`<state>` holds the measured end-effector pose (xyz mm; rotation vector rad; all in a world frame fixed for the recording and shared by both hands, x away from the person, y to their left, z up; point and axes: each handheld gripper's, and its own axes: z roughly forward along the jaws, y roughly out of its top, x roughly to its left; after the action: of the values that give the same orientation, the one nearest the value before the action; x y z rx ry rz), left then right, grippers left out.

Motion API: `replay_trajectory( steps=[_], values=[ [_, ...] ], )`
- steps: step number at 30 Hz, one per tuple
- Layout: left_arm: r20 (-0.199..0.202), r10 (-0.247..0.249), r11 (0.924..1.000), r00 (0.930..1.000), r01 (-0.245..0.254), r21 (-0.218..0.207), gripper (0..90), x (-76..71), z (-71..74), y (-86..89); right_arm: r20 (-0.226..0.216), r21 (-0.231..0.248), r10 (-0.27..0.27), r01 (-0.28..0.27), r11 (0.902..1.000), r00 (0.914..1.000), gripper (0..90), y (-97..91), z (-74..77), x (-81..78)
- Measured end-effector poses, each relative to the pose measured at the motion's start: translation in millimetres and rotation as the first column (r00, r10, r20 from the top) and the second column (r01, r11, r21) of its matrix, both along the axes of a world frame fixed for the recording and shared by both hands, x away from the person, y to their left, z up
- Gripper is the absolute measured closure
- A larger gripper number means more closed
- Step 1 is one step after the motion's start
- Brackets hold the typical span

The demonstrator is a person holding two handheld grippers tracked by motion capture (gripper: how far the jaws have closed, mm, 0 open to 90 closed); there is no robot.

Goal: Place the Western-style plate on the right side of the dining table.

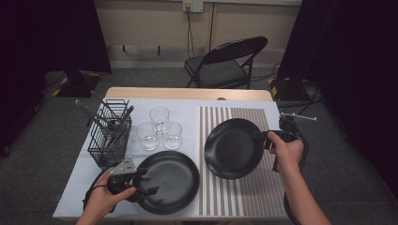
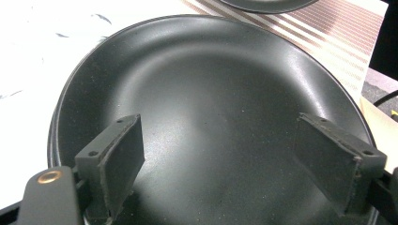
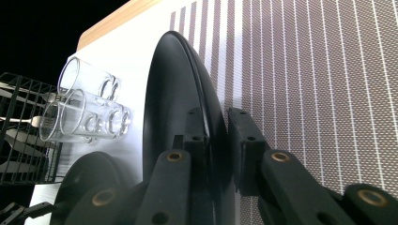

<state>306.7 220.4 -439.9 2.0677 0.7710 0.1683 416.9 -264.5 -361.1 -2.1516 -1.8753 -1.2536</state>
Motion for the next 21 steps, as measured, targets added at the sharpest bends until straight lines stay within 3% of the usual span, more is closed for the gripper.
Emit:
replay_trajectory(
  steps=[21],
  values=[
    [-0.001,-0.005,1.0,1.0,0.005,0.001,16.4,-0.8,0.2,-0.3,-0.017,-0.012,-0.025,0.025,0.9996,0.9995,78.6,-7.3,-9.4,0.0]
  ],
)
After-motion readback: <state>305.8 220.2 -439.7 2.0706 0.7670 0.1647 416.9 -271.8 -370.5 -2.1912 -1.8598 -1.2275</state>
